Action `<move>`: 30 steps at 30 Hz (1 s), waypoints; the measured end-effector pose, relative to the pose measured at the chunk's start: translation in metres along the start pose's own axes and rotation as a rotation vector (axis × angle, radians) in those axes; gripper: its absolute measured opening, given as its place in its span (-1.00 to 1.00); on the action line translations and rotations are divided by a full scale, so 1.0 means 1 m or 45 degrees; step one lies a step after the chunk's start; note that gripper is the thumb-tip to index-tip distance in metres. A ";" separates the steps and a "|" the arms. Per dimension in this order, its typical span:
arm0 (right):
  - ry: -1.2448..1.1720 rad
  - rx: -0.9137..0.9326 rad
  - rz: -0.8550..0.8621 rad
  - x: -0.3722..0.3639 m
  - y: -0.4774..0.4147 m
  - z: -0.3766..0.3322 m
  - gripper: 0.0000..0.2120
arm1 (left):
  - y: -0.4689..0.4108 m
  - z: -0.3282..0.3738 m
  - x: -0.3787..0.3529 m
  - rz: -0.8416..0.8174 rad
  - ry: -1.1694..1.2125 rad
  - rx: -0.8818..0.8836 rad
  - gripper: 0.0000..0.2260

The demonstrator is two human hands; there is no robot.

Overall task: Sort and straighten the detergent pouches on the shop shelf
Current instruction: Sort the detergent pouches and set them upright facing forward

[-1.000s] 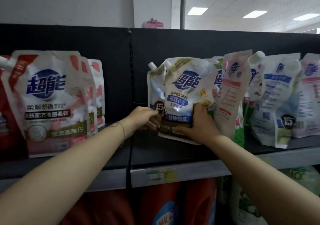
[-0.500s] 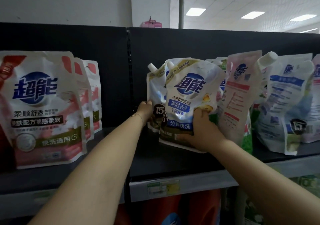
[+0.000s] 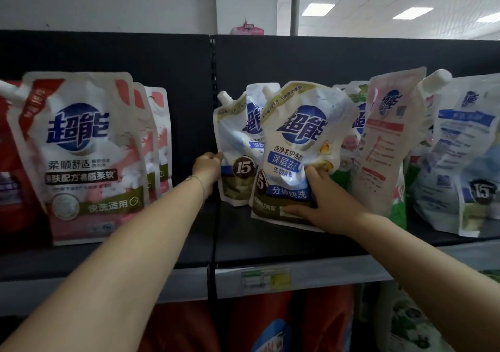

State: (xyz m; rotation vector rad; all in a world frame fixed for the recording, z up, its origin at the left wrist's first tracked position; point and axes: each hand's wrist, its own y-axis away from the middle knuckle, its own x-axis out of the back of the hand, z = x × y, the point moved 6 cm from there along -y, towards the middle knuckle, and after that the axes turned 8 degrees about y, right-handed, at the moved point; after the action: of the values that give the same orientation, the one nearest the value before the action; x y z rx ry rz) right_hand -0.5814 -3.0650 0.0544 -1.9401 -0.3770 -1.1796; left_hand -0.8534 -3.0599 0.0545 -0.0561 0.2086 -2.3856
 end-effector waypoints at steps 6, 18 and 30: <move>-0.117 0.132 0.024 -0.011 -0.004 -0.018 -0.31 | -0.011 0.000 0.045 0.291 -0.090 -0.013 -0.71; -0.095 0.179 -0.110 -0.040 -0.043 -0.055 -0.36 | -0.029 -0.007 0.043 0.122 0.007 0.270 -0.61; -0.358 0.023 -0.199 -0.035 -0.041 -0.041 -0.18 | 0.043 0.021 0.016 -0.024 0.122 -0.082 -0.60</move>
State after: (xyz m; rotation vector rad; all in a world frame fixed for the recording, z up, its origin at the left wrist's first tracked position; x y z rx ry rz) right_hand -0.6486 -3.0659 0.0543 -2.0959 -0.6959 -0.9955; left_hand -0.8344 -3.1047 0.0679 0.0266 0.3315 -2.4020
